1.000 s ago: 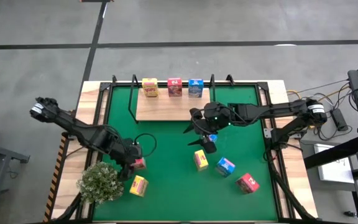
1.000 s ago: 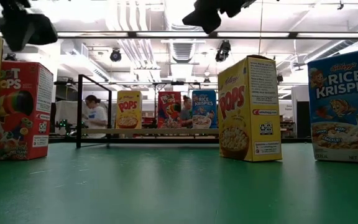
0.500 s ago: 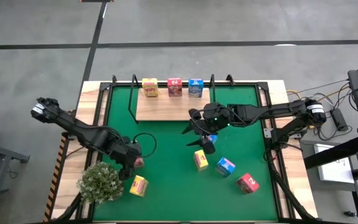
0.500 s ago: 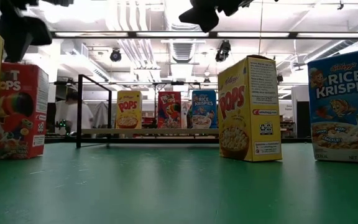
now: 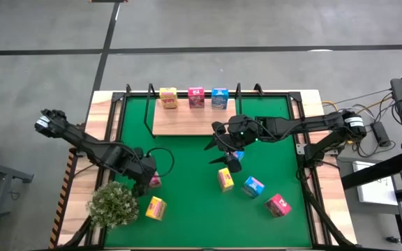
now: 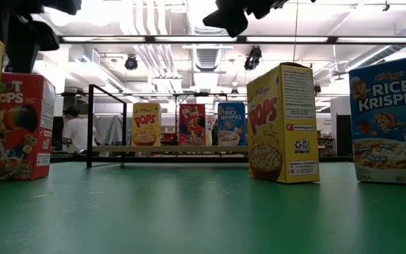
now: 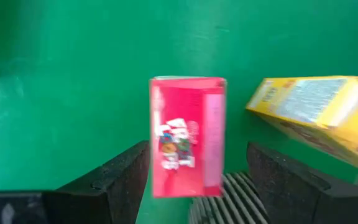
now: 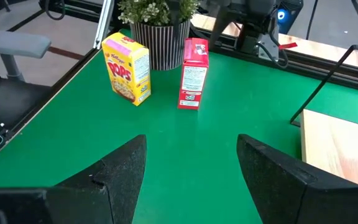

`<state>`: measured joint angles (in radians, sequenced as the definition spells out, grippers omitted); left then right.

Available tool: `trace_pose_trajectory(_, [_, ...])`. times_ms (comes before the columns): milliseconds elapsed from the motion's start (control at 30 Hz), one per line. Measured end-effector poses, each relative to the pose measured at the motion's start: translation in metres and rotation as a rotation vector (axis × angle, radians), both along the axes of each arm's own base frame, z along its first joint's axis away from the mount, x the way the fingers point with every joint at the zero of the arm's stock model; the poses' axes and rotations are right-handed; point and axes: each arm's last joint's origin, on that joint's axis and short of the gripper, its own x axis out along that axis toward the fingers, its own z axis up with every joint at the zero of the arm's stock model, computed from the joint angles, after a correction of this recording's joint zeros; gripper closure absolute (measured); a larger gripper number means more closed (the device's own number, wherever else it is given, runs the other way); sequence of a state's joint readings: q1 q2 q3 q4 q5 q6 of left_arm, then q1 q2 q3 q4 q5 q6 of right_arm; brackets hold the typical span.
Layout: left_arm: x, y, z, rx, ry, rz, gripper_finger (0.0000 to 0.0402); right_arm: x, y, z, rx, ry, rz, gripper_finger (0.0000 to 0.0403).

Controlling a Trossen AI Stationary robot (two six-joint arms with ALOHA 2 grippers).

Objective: Stack cereal on shelf
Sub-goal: Put the left red cereal box on the shelf aligned with the red cereal box

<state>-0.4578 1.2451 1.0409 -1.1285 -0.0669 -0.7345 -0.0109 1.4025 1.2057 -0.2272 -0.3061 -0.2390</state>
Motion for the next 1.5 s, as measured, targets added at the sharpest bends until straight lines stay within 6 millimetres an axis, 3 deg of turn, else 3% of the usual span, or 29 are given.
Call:
trace_pose_trajectory(400, [0.0, 0.0, -0.021, 0.044, 0.019, 0.018, 0.0157, 0.0, 0.0, -0.001, 0.003, 0.006, -0.001, 0.0163])
trace_pose_trajectory(833, [0.007, -0.004, -0.028, 0.08, 0.044, 0.006, 0.0251, -0.002, 0.0, 0.0, -0.029, -0.003, 0.012, 0.0163])
trace_pose_trajectory(1067, [0.013, -0.006, -0.006, 0.083, -0.04, -0.073, 0.0271, -0.021, 0.001, 0.0, -0.08, -0.026, -0.055, 0.0163])
trace_pose_trajectory(1300, [0.028, 0.001, 0.038, 0.251, -0.232, -0.194, 0.0271, -0.046, 0.001, 0.009, -0.087, -0.142, -0.057, 0.0163])
trace_pose_trajectory(1500, [0.04, 0.02, 0.073, 0.371, -0.343, -0.251, 0.0271, -0.055, 0.001, 0.009, -0.107, -0.188, -0.05, 0.0163])
